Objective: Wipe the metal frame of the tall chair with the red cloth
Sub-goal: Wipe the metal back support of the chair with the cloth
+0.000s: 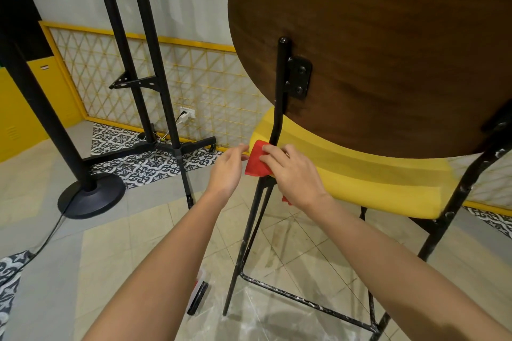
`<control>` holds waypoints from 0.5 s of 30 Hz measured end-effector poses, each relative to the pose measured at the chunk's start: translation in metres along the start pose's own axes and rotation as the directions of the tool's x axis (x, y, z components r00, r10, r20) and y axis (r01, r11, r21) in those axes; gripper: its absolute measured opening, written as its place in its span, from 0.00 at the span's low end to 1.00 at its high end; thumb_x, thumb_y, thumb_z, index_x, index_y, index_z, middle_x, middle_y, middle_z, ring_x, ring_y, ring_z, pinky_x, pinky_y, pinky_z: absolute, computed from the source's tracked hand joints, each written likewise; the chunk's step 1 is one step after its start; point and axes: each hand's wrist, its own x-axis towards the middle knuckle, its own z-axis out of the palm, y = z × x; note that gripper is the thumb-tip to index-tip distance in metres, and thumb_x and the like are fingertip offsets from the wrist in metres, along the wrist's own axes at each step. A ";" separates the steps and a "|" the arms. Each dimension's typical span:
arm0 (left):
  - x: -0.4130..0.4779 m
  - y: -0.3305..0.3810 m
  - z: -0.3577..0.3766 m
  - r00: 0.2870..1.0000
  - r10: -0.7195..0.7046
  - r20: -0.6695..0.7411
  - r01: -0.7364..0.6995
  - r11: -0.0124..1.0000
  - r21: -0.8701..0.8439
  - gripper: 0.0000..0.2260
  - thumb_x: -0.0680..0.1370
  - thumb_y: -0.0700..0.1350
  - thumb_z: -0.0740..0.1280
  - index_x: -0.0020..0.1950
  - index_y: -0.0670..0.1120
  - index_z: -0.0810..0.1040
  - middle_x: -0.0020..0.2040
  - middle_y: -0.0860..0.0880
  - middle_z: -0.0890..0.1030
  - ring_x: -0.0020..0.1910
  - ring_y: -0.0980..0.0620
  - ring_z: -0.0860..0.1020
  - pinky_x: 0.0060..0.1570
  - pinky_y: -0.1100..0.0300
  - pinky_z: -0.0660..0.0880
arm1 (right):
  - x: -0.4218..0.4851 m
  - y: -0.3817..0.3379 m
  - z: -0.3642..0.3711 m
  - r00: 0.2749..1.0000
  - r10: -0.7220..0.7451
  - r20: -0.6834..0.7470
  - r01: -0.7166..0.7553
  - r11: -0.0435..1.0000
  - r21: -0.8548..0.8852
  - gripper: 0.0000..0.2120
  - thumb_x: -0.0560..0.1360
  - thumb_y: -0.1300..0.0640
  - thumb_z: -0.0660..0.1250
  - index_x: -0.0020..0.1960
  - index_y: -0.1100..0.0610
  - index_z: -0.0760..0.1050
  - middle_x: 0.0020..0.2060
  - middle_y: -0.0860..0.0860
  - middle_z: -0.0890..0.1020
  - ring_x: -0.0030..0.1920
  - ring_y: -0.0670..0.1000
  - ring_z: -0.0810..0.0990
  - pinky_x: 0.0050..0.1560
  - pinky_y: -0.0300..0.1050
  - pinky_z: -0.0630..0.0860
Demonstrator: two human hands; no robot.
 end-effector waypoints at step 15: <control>-0.004 0.004 0.003 1.000 -0.007 0.028 0.007 1.000 0.010 0.14 0.80 0.55 0.55 0.58 0.54 0.77 0.53 0.52 0.79 0.56 0.52 0.75 0.58 0.53 0.69 | -0.004 -0.001 -0.010 0.951 0.309 -0.025 -0.298 0.934 0.198 0.17 0.66 0.68 0.72 0.53 0.58 0.77 0.52 0.53 0.79 0.45 0.56 0.77 0.35 0.46 0.78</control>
